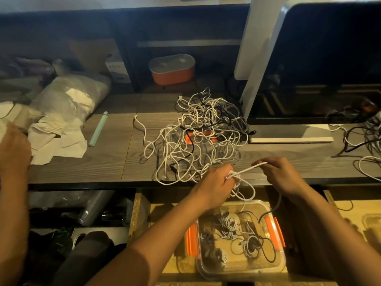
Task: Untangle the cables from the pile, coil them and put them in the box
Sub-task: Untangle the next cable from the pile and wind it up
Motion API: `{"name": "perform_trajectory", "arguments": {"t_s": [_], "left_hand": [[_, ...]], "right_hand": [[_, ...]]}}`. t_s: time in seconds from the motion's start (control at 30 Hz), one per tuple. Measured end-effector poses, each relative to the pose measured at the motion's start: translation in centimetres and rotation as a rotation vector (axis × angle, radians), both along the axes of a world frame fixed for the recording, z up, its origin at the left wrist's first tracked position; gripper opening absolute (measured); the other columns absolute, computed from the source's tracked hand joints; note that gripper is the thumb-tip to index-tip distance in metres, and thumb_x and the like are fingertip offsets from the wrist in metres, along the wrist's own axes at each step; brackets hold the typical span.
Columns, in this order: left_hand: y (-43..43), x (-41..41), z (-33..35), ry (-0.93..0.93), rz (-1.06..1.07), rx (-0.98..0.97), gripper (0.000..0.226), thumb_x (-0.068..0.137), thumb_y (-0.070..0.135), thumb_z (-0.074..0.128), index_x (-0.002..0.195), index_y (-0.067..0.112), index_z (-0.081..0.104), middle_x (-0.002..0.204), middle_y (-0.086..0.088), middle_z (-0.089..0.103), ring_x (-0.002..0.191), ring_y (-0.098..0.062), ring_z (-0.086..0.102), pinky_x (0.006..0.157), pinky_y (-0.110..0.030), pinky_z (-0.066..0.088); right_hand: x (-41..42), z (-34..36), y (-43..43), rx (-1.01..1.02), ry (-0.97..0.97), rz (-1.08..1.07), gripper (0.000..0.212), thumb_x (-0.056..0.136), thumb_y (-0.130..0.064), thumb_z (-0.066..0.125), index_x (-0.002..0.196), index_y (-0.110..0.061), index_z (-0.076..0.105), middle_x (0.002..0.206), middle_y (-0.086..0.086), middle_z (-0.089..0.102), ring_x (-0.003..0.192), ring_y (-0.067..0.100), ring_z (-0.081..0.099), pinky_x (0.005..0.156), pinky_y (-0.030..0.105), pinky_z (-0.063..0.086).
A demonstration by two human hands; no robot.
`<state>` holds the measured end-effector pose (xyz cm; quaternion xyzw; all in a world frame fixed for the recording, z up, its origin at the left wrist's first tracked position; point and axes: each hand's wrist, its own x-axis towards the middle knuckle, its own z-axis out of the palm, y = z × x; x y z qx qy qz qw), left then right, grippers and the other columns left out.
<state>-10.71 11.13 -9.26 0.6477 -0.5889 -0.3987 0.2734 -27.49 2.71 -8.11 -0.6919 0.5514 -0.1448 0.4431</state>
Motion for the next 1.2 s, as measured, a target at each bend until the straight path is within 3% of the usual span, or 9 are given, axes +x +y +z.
{"name": "perform_trajectory", "arguments": {"t_s": [0.2,0.33,0.43,0.57,0.7,0.8,0.9,1.03,1.2], "left_hand": [[0.1,0.1,-0.1,-0.051,0.096,-0.004,0.018,0.097,0.017,0.034,0.079,0.02,0.038,0.075,-0.003,0.051,0.072,-0.026,0.054,0.062,-0.042,0.04],[-0.1,-0.2,-0.3,-0.204,0.096,-0.046,0.013,0.097,0.017,0.034,0.085,0.017,0.037,0.074,0.002,0.044,0.068,-0.018,0.044,0.056,-0.033,0.028],[-0.7,-1.0,-0.3,-0.014,0.123,0.008,0.012,0.096,0.015,0.037,0.088,0.013,0.045,0.081,-0.006,0.053,0.067,-0.021,0.052,0.052,-0.03,0.036],[-1.0,-1.1,0.2,0.443,0.203,0.156,0.02,0.097,0.013,0.04,0.085,0.02,0.053,0.079,-0.003,0.056,0.055,-0.019,0.056,0.045,-0.024,0.044],[-1.2,-1.5,-0.1,0.305,0.244,0.101,0.023,0.097,0.027,0.04,0.106,0.021,0.061,0.106,-0.008,0.063,0.096,-0.024,0.06,0.082,-0.037,0.049],[-0.7,-1.9,-0.1,0.362,0.299,0.141,0.038,0.088,0.043,0.042,0.11,0.02,0.063,0.108,-0.006,0.065,0.102,-0.022,0.06,0.093,-0.043,0.047],[-0.4,-1.9,-0.2,0.522,0.336,0.251,0.025,0.087,0.038,0.045,0.096,0.023,0.063,0.099,-0.006,0.067,0.097,-0.026,0.064,0.087,-0.045,0.053],[-0.4,-1.5,0.3,0.765,0.274,0.288,0.027,0.096,0.001,0.038,0.088,0.018,0.059,0.085,-0.001,0.062,0.078,-0.013,0.06,0.06,-0.02,0.052],[0.7,-0.9,1.5,0.793,0.012,0.323,0.024,0.099,0.007,0.035,0.102,0.022,0.055,0.076,0.001,0.056,0.051,0.0,0.048,0.042,-0.011,0.035]], "right_hand": [[0.2,0.6,0.5,0.055,0.325,0.365,0.043,0.096,-0.014,0.05,0.137,-0.021,0.042,0.119,0.008,0.059,0.098,0.015,0.054,0.081,0.026,0.041],[1.0,3.1,0.8,0.138,0.074,0.395,0.076,0.086,-0.015,0.065,0.147,-0.03,0.022,0.138,-0.008,0.04,0.131,0.011,0.036,0.106,0.033,0.034],[2.0,2.1,1.2,0.187,0.023,0.444,0.049,0.088,-0.02,0.063,0.133,-0.026,0.044,0.124,-0.007,0.053,0.114,0.015,0.053,0.097,0.037,0.047],[1.8,0.9,1.9,0.324,-0.317,0.33,0.014,0.094,-0.013,0.053,0.104,-0.015,0.061,0.079,0.002,0.064,0.066,0.016,0.056,0.056,0.026,0.044],[2.6,0.5,2.4,0.057,-0.3,0.241,0.02,0.097,-0.013,0.045,0.093,-0.022,0.063,0.082,-0.005,0.064,0.069,-0.001,0.059,0.061,0.013,0.044],[2.9,0.2,2.5,-0.057,-0.224,0.223,0.024,0.092,-0.03,0.042,0.09,-0.018,0.063,0.086,0.003,0.064,0.077,0.007,0.06,0.071,0.032,0.048],[2.3,-0.1,2.5,0.009,-0.204,0.269,0.029,0.086,-0.038,0.041,0.097,-0.02,0.062,0.096,0.005,0.065,0.088,0.018,0.062,0.08,0.038,0.049],[1.3,0.1,1.7,0.155,-0.204,0.328,0.026,0.089,-0.034,0.061,0.105,-0.013,0.063,0.098,0.006,0.067,0.091,0.02,0.065,0.084,0.039,0.053],[-1.1,2.3,-0.1,0.277,-0.327,0.284,0.05,0.054,-0.055,0.081,0.076,-0.012,0.074,0.069,0.007,0.063,0.052,0.011,0.051,0.045,0.016,0.039]]}}
